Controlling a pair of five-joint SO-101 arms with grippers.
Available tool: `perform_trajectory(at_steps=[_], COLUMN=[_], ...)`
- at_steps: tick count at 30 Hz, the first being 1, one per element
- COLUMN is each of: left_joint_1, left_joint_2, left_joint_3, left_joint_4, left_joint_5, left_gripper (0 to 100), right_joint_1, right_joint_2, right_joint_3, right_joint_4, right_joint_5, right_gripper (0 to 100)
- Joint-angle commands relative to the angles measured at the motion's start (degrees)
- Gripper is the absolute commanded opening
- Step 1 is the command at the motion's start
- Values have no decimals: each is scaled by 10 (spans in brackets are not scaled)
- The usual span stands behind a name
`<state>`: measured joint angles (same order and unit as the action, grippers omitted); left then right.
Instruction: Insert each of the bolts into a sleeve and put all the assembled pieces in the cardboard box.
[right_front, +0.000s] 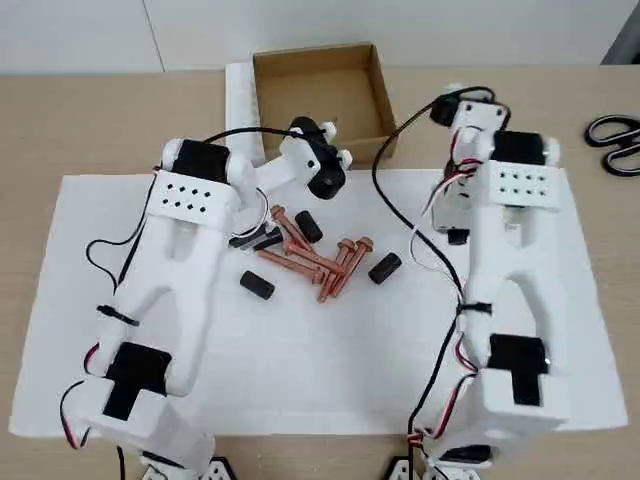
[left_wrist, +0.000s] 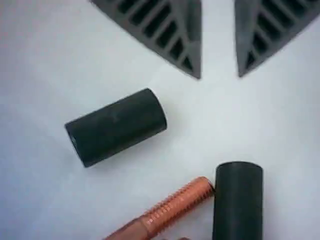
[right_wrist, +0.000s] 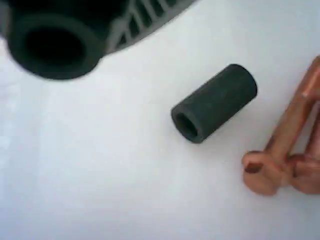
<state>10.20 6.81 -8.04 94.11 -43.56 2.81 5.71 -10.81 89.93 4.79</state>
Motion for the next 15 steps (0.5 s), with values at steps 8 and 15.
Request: perform_trajectory(at_steps=[8, 15], left_joint_1=[1, 4], left_joint_2=[4, 4], left_joint_3=[1, 7], left_joint_4=[-22, -25], left_joint_5=[1, -2], left_gripper=[39, 40], right_joint_1=[44, 52], right_joint_2=[-131, -155], right_joint_3=[-6, -6], right_joint_4=[50, 52], right_joint_5=[-3, -4], right_gripper=[6, 6])
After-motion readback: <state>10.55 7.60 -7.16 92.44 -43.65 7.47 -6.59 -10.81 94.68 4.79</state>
